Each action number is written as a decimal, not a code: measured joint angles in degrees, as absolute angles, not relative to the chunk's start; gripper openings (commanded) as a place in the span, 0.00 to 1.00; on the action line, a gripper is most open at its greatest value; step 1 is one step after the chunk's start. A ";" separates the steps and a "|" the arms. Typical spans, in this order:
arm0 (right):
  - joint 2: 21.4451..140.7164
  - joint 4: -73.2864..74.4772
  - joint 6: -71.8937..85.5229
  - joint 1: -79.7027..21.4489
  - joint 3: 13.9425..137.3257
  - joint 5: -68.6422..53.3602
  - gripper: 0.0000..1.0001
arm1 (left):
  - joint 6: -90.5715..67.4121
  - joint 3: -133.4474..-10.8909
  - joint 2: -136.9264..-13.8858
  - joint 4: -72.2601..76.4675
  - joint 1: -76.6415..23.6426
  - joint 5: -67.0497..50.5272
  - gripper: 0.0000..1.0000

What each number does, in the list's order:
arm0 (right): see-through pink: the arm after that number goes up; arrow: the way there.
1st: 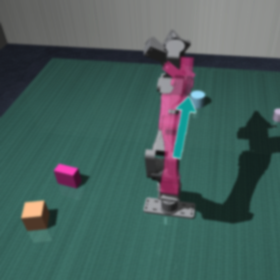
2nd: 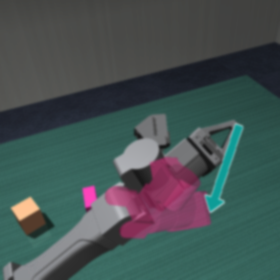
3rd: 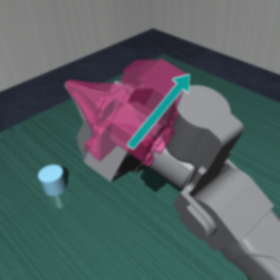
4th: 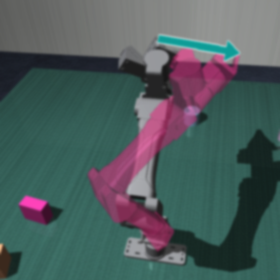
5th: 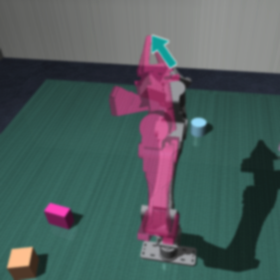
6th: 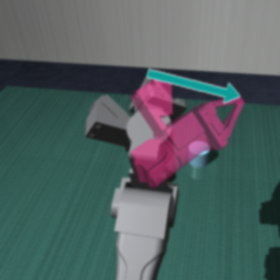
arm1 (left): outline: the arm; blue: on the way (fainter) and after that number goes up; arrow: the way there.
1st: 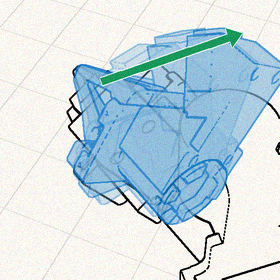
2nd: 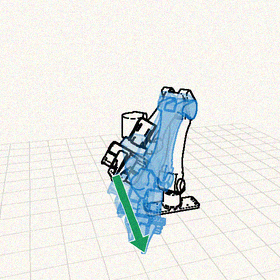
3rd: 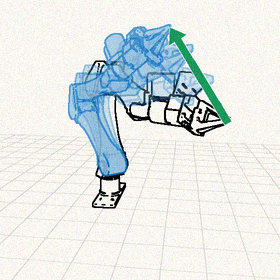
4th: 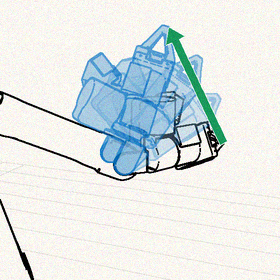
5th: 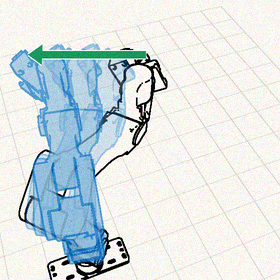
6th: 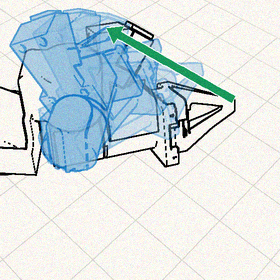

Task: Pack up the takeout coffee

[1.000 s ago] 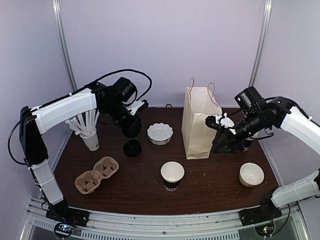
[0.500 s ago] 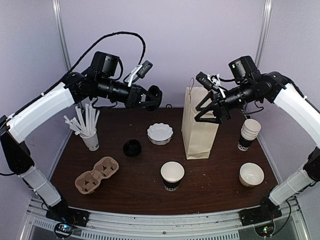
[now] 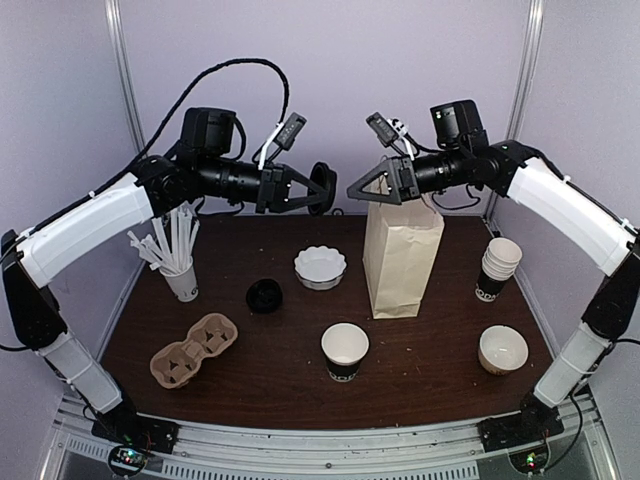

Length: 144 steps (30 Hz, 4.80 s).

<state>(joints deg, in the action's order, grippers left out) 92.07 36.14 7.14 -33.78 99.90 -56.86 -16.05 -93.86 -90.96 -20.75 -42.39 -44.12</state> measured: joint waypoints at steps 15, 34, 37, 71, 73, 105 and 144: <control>98.37 10.50 33.47 -33.78 100.29 -64.77 0.98 | -19.33 -91.48 -89.43 -13.32 -42.41 -46.81 0.05; 98.28 -13.32 52.60 -33.78 89.89 -69.63 0.89 | -20.58 -89.49 -88.90 -9.02 -42.48 -46.98 0.05; 98.28 -16.49 55.16 -33.78 88.68 -69.95 0.86 | -20.86 -89.47 -88.88 -8.71 -42.48 -46.98 0.05; 97.93 -21.98 58.50 -34.98 86.11 -70.98 0.74 | -22.87 -89.32 -88.82 -6.90 -42.48 -48.27 0.05; 97.93 -22.13 58.54 -34.72 86.06 -71.05 0.73 | -22.79 -89.36 -88.82 -6.90 -42.48 -48.29 0.05; 96.75 -1.32 38.30 -32.73 86.63 -68.77 0.61 | -14.85 -84.86 -84.99 -19.22 -42.61 -39.99 0.47; 81.58 70.17 -37.08 -30.48 93.41 -41.82 0.72 | -9.89 -81.25 -107.94 -34.44 -48.23 -15.86 0.66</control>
